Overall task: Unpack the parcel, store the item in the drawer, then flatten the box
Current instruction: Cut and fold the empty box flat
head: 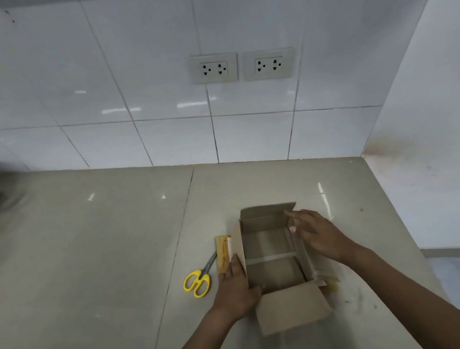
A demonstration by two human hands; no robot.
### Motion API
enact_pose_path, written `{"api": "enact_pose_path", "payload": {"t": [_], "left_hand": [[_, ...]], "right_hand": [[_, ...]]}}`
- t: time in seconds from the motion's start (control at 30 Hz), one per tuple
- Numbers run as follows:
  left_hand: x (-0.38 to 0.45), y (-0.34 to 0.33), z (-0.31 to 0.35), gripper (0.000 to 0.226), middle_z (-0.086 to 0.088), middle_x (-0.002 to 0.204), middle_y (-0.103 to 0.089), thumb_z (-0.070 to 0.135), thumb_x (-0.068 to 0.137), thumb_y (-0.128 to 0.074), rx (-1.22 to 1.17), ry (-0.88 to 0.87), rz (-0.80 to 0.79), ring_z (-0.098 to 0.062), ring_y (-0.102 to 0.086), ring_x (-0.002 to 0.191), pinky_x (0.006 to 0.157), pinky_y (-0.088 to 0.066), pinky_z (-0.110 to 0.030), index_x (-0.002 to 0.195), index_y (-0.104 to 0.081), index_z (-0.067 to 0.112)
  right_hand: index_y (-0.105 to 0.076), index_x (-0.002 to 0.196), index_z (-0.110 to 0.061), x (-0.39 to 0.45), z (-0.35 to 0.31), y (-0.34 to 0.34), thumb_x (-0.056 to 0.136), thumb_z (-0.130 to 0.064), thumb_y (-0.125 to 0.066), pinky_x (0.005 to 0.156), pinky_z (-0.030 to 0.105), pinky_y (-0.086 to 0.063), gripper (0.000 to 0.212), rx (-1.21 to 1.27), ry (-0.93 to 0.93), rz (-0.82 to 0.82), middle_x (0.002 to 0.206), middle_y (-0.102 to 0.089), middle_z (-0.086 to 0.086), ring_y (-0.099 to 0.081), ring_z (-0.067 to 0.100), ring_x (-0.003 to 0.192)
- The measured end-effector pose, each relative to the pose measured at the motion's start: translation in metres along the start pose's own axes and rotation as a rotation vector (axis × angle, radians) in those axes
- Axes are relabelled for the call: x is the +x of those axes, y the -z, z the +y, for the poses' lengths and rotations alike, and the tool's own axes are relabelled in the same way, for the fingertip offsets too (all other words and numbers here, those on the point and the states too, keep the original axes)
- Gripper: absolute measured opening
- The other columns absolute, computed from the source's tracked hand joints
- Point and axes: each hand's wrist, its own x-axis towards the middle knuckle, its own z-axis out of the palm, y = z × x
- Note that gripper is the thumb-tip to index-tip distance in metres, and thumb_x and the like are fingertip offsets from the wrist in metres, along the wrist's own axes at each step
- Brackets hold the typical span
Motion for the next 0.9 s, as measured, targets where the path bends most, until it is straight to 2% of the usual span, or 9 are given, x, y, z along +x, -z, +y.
{"api": "enact_pose_path", "payload": {"t": [0.17, 0.33, 0.43, 0.57, 0.63, 0.7, 0.77, 0.83, 0.9], "left_hand": [[0.001, -0.001, 0.002, 0.098, -0.007, 0.161, -0.008, 0.041, 0.087, -0.060, -0.008, 0.017, -0.004, -0.030, -0.013, 0.146, 0.115, -0.019, -0.033, 0.152, 0.005, 0.008], [-0.001, -0.001, 0.003, 0.099, -0.008, 0.161, -0.010, 0.041, 0.086, -0.062, -0.043, 0.038, 0.003, -0.032, -0.014, 0.146, 0.117, -0.021, -0.037, 0.152, 0.004, 0.009], [-0.002, 0.001, 0.004, 0.098, -0.007, 0.161, -0.012, 0.040, 0.086, -0.062, -0.052, 0.041, 0.008, -0.032, -0.015, 0.145, 0.118, -0.021, -0.037, 0.152, 0.004, 0.010], [-0.004, 0.006, 0.003, 0.098, -0.003, 0.156, -0.026, 0.040, 0.083, -0.067, -0.251, 0.013, 0.014, -0.026, -0.027, 0.142, 0.115, -0.030, -0.038, 0.152, -0.005, 0.013], [-0.006, 0.008, 0.003, 0.082, 0.002, 0.141, -0.043, 0.035, 0.080, -0.073, -0.484, 0.024, 0.101, -0.020, -0.042, 0.132, 0.108, -0.039, -0.036, 0.145, -0.026, 0.017], [-0.009, 0.011, 0.004, 0.061, 0.008, 0.118, -0.053, 0.029, 0.078, -0.077, -0.671, 0.099, 0.214, -0.015, -0.052, 0.112, 0.095, -0.047, -0.033, 0.123, -0.037, 0.025], [-0.010, 0.015, 0.005, 0.057, 0.007, 0.106, -0.055, 0.029, 0.074, -0.081, -0.768, 0.213, 0.205, -0.009, -0.054, 0.094, 0.081, -0.048, -0.028, 0.113, -0.040, 0.022], [-0.010, 0.018, 0.005, 0.058, 0.002, 0.099, -0.060, 0.028, 0.068, -0.085, -0.794, 0.282, 0.199, -0.007, -0.057, 0.085, 0.066, -0.048, -0.026, 0.108, -0.046, 0.015], [-0.011, 0.024, 0.007, 0.061, -0.002, 0.094, -0.062, 0.026, 0.061, -0.088, -0.810, 0.265, 0.248, -0.013, -0.060, 0.083, 0.062, -0.051, -0.029, 0.104, -0.047, 0.011]], "right_hand": [[-0.037, 0.142, -0.045, 0.017, 0.003, -0.007, 0.099, -0.043, -0.042, 0.113, 0.047, -0.030, 0.043, 0.034, -0.100, 0.036, 0.143, -0.043, 0.010, -0.035, 0.031, 0.135], [-0.036, 0.140, -0.049, 0.031, 0.006, -0.012, 0.097, -0.051, -0.037, 0.111, 0.045, -0.027, 0.043, 0.000, -0.184, 0.035, 0.136, -0.040, 0.010, -0.036, 0.036, 0.130], [-0.033, 0.143, -0.045, 0.034, 0.007, -0.015, 0.098, -0.049, -0.038, 0.109, 0.046, -0.028, 0.045, -0.081, -0.185, -0.006, 0.138, -0.035, 0.012, -0.035, 0.038, 0.129], [-0.027, 0.146, -0.042, 0.028, 0.001, -0.004, 0.098, -0.044, -0.047, 0.112, 0.044, -0.031, 0.053, 0.139, -0.172, -0.008, 0.146, -0.031, 0.012, -0.034, 0.033, 0.135], [-0.019, 0.150, -0.035, 0.022, 0.001, 0.003, 0.095, -0.040, -0.055, 0.108, 0.045, -0.036, 0.066, 0.308, -0.236, 0.077, 0.151, -0.029, 0.012, -0.034, 0.031, 0.137], [-0.019, 0.149, -0.029, 0.016, 0.003, 0.006, 0.091, -0.042, -0.061, 0.104, 0.046, -0.040, 0.073, 0.363, -0.349, 0.096, 0.153, -0.030, 0.012, -0.037, 0.032, 0.135], [-0.025, 0.144, -0.026, 0.011, 0.006, 0.006, 0.084, -0.046, -0.068, 0.097, 0.040, -0.041, 0.076, 0.349, -0.429, 0.041, 0.149, -0.034, 0.011, -0.043, 0.032, 0.128], [-0.023, 0.144, -0.023, 0.007, 0.007, 0.005, 0.080, -0.043, -0.073, 0.094, 0.037, -0.041, 0.084, 0.409, -0.489, 0.044, 0.148, -0.035, 0.011, -0.045, 0.031, 0.125], [-0.019, 0.146, -0.018, 0.005, 0.005, 0.005, 0.077, -0.038, -0.077, 0.092, 0.037, -0.040, 0.092, 0.489, -0.531, 0.094, 0.147, -0.036, 0.013, -0.045, 0.031, 0.124]]}}
